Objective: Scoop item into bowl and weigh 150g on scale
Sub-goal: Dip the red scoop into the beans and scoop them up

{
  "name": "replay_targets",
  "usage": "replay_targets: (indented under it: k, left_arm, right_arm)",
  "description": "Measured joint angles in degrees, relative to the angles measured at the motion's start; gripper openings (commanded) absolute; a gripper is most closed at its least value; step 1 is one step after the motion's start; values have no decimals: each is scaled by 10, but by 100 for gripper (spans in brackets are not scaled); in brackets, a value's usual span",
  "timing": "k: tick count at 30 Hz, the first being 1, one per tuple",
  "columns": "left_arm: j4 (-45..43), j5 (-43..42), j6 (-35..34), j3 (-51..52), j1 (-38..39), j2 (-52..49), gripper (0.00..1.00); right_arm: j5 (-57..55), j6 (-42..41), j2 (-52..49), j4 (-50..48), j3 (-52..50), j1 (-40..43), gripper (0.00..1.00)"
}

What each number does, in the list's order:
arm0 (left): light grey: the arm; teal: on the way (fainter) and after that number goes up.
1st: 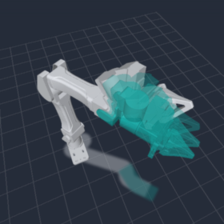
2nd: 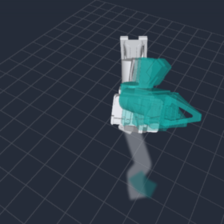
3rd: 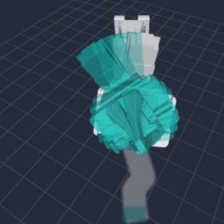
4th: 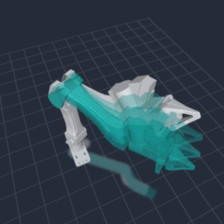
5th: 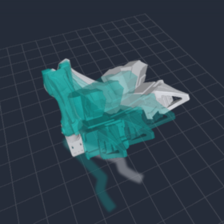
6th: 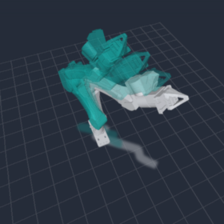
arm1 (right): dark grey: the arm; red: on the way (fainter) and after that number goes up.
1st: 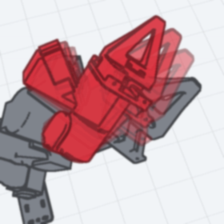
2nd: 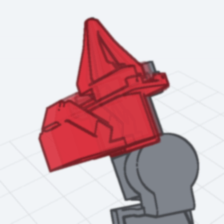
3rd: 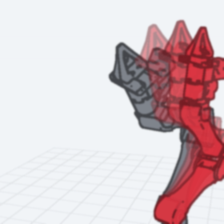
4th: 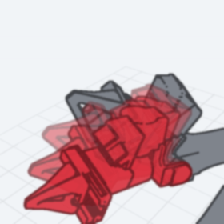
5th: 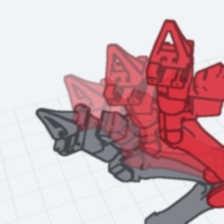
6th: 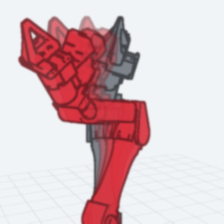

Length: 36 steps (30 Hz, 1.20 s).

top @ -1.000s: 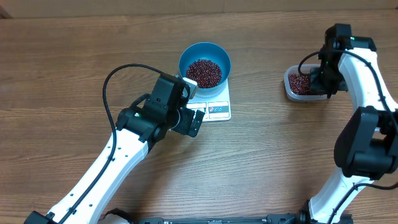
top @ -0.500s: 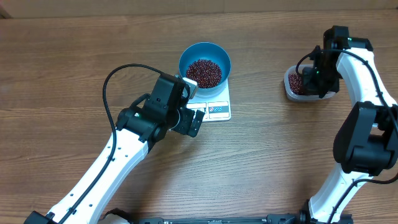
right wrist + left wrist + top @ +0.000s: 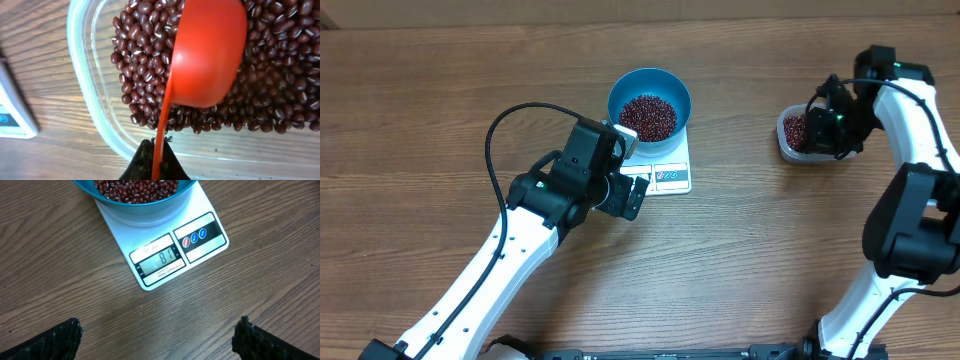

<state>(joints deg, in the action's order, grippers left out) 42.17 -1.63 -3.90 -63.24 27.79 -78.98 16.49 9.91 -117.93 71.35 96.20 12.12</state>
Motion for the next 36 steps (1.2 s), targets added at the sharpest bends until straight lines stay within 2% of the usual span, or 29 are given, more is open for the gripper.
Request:
replay_targets:
  k: [8, 23, 36]
  left_arm:
    - [0, 0, 0, 0, 0, 0, 100]
    - [0, 0, 0, 0, 0, 0, 100]
    - [0, 0, 0, 0, 0, 0, 100]
  right_arm:
    - [92, 26, 0, 1, 0, 44, 4]
    - [185, 47, 0, -40, -63, 82, 4]
    - [268, 54, -3, -22, -74, 136, 4]
